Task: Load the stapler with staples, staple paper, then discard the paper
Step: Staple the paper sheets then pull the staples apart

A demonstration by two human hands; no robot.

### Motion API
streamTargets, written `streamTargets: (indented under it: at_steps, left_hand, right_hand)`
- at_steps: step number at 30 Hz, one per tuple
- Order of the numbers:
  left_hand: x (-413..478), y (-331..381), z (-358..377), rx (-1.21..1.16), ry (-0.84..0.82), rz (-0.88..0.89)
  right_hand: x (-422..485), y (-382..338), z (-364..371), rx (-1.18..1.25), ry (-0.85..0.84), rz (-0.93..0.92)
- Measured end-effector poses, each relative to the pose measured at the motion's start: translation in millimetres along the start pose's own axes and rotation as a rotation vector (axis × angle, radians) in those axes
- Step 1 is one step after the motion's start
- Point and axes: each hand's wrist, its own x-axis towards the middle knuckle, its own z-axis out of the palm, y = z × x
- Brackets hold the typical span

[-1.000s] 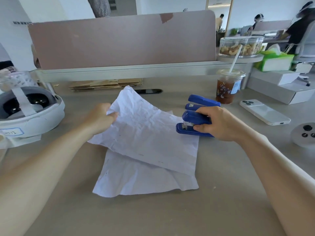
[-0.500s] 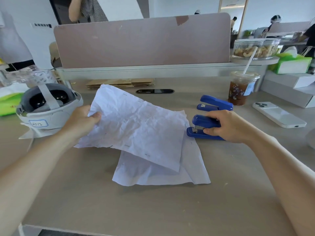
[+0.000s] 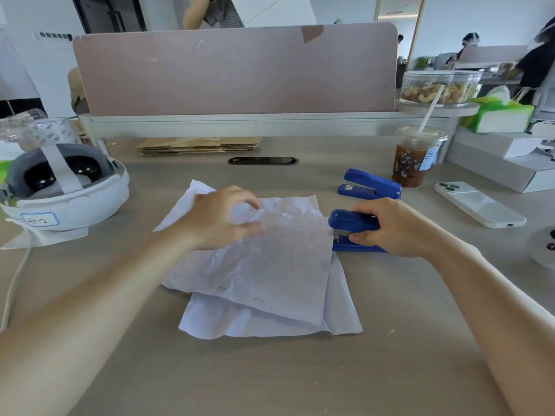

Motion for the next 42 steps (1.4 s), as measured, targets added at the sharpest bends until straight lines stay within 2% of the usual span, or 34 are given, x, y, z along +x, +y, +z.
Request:
streamTargets:
  at_steps: [2, 6, 9, 15, 20, 24, 30, 35, 42]
  left_hand:
    - [17, 28, 18, -0.010, -0.142, 0.063]
    - [32, 56, 55, 0.001, -0.284, 0.110]
    - [31, 54, 70, 0.086, -0.260, 0.185]
    - [31, 60, 74, 0.068, -0.246, 0.153]
    - [33, 56, 70, -0.148, -0.247, 0.116]
    - [32, 46, 60, 0.055, -0.308, 0.131]
    - [30, 40, 67, 0.083, -0.341, 0.124]
    - [29, 41, 66, 0.110, -0.315, 0.139]
    - [27, 39, 65, 0.193, -0.377, 0.095]
  right_hand:
    - [1, 1, 0, 0.003, -0.004, 0.001]
    - [3, 7, 1, 0.018, -0.002, -0.011]
    - [4, 8, 0, 0.019, -0.003, -0.019]
    - [3, 4, 3, -0.001, 0.002, -0.040]
    - [5, 3, 6, -0.033, 0.022, -0.073]
    - [4, 2, 4, 0.013, 0.014, -0.064]
    - [11, -17, 9, 0.126, 0.111, 0.102]
    - [29, -21, 12, -0.318, 0.000, 0.043]
    - [47, -34, 13, -0.403, -0.135, 0.042]
